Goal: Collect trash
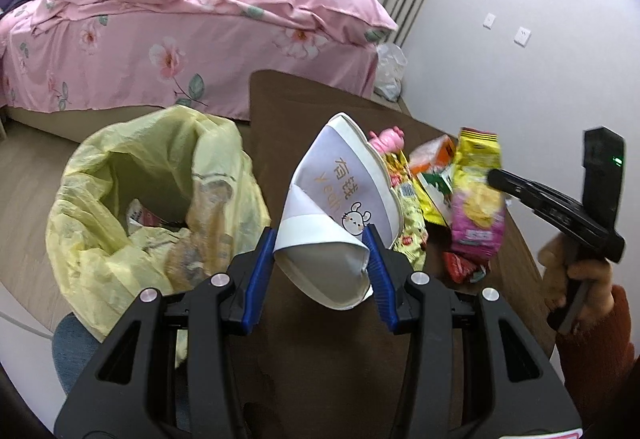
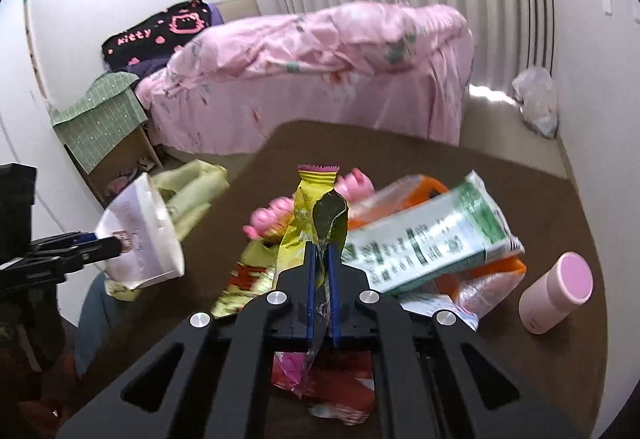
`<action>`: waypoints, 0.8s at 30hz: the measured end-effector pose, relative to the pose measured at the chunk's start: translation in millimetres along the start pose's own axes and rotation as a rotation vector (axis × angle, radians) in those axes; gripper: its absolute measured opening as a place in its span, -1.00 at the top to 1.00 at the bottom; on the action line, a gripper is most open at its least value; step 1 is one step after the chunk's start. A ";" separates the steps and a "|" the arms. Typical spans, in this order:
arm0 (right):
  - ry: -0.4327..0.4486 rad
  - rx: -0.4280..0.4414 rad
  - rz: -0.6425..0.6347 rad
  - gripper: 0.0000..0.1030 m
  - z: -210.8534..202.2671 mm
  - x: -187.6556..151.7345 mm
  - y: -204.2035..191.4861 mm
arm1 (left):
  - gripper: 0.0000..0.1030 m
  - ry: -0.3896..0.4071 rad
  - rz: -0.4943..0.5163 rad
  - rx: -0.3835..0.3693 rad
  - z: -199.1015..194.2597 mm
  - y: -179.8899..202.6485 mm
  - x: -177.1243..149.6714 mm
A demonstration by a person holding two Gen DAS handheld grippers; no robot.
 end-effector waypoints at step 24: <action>0.123 0.128 -0.163 0.86 9.6 69.5 -143.2 | 0.18 0.172 -0.168 0.353 -61.0 -103.3 20.4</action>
Point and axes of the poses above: each gripper's, at about its wrist camera, not at the fingertips, and z roughly the way its jaws point, y to its right, x to its top, the point moved 1 cm from there along z, roughly the way its jaws point, and after that the axes turned 2 degrees about y, right-handed, at the moved point
